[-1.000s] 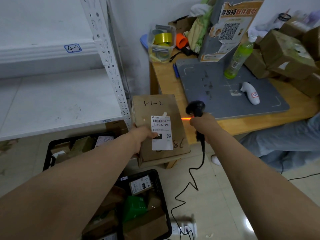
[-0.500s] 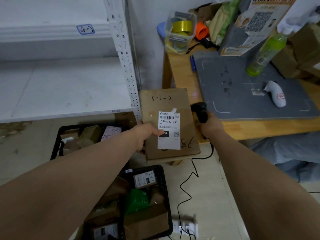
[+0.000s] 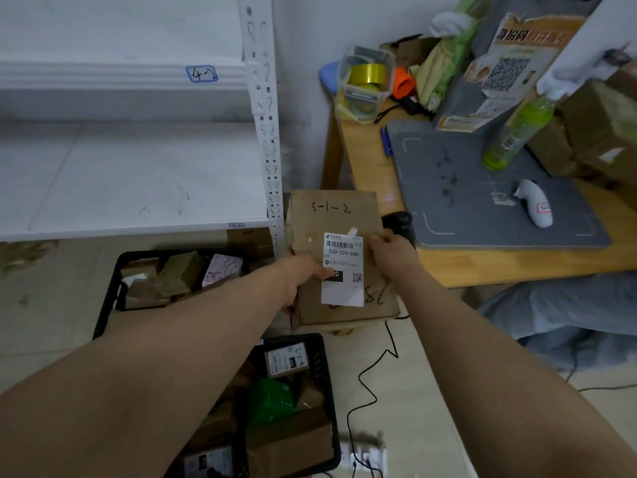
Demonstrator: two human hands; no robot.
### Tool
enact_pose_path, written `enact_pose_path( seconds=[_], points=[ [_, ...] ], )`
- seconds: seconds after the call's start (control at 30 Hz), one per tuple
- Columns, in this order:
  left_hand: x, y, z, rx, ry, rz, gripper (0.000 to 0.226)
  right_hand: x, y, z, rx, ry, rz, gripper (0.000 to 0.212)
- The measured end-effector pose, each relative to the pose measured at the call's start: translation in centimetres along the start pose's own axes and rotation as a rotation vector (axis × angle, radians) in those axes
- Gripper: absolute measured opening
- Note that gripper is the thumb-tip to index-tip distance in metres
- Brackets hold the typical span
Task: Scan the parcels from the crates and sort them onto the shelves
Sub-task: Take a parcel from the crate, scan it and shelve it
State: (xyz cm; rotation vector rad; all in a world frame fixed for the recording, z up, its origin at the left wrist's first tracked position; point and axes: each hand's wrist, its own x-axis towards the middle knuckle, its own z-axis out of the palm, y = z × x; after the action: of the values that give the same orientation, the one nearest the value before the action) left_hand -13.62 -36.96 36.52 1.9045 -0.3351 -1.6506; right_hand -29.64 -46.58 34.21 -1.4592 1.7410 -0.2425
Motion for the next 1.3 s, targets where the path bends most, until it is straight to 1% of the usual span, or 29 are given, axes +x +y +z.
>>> enact_pose_path(
  seconds=[0.07,0.13,0.23,0.33,0.37,0.43,0.5,0.53,0.57,0.6,0.67,0.7,0.77,0.83,0.9,0.97,1.03,1.1,1.17,1.23,1.3],
  points=[
    [-0.8,-0.8,-1.6,-0.024,-0.022,-0.019,0.062,-0.6,-0.8,0.2,0.074,-0.026,0.050,0.043],
    [-1.4,-1.7,-3.8,-0.070,-0.012,0.002,0.070,-1.5,-1.9,1.0,0.160,-0.036,0.077,0.036],
    [-3.3,-3.1,-7.8,-0.244,-0.003,-0.017,0.050,-3.7,-4.0,3.2,0.193,-0.108,0.089,0.031],
    [-4.6,-4.1,-12.2,-0.370,0.043,-0.007,0.071,-7.3,-6.6,6.1,0.220,-0.172,0.084,0.033],
    [-5.3,-4.1,-13.6,-0.395,0.053,-0.006,0.074,-8.4,-7.5,7.2,0.216,-0.185,0.072,0.036],
    [-6.9,-4.2,-16.9,-0.413,0.051,0.039,0.081,-11.1,-9.6,9.0,0.203,-0.194,0.042,0.040],
    [-8.4,-4.4,-20.7,-0.421,0.051,0.080,0.096,-13.7,-11.9,10.9,0.188,-0.222,0.030,0.045],
    [-9.3,-4.7,-23.0,-0.425,0.050,0.099,0.094,-15.2,-13.2,11.8,0.195,-0.245,0.026,0.049],
    [-10.2,-5.1,-25.5,-0.430,0.056,0.119,0.087,-16.7,-14.7,13.0,0.185,-0.263,0.015,0.050],
    [-11.5,-5.7,-28.8,-0.456,0.042,0.146,0.083,-18.4,-16.8,15.0,0.172,-0.276,-0.012,0.051],
    [-12.5,-6.7,-33.6,-0.442,0.027,0.165,0.086,-20.8,-19.8,17.9,0.186,-0.317,-0.047,0.053],
    [-13.6,-7.6,-37.2,-0.428,0.046,0.179,0.084,-22.3,-22.2,20.6,0.165,-0.339,-0.075,0.059],
    [-15.3,-9.2,-44.5,-0.434,0.049,0.239,0.074,-25.5,-26.7,26.4,0.117,-0.369,-0.126,0.075],
    [-16.7,-10.8,-51.8,-0.425,0.112,0.258,0.069,-28.7,-31.4,32.7,0.096,-0.432,-0.174,0.082],
    [-18.1,-12.7,-58.9,-0.436,0.171,0.252,0.071,-32.0,-35.7,38.6,0.060,-0.494,-0.208,0.085],
    [-19.8,-14.6,-65.5,-0.487,0.256,0.222,0.072,-35.5,-39.5,43.6,0.015,-0.568,-0.233,0.088],
    [-21.3,-16.1,-71.2,-0.541,0.339,0.216,0.074,-38.5,-43.2,47.7,0.022,-0.650,-0.239,0.090],
    [-22.9,-17.3,-75.7,-0.588,0.403,0.205,0.077,-41.1,-46.7,51.0,-0.004,-0.712,-0.256,0.091],
    [-24.0,-18.4,-79.7,-0.589,0.469,0.188,0.081,-43.0,-49.8,53.8,-0.038,-0.752,-0.310,0.088],
    [-24.8,-19.2,-82.7,-0.623,0.508,0.226,0.071,-44.4,-52.2,56.4,-0.068,-0.755,-0.352,0.089],
    [-25.4,-19.6,-85.0,-0.678,0.531,0.267,0.066,-44.8,-53.9,58.8,-0.070,-0.767,-0.342,0.096]
  ],
)
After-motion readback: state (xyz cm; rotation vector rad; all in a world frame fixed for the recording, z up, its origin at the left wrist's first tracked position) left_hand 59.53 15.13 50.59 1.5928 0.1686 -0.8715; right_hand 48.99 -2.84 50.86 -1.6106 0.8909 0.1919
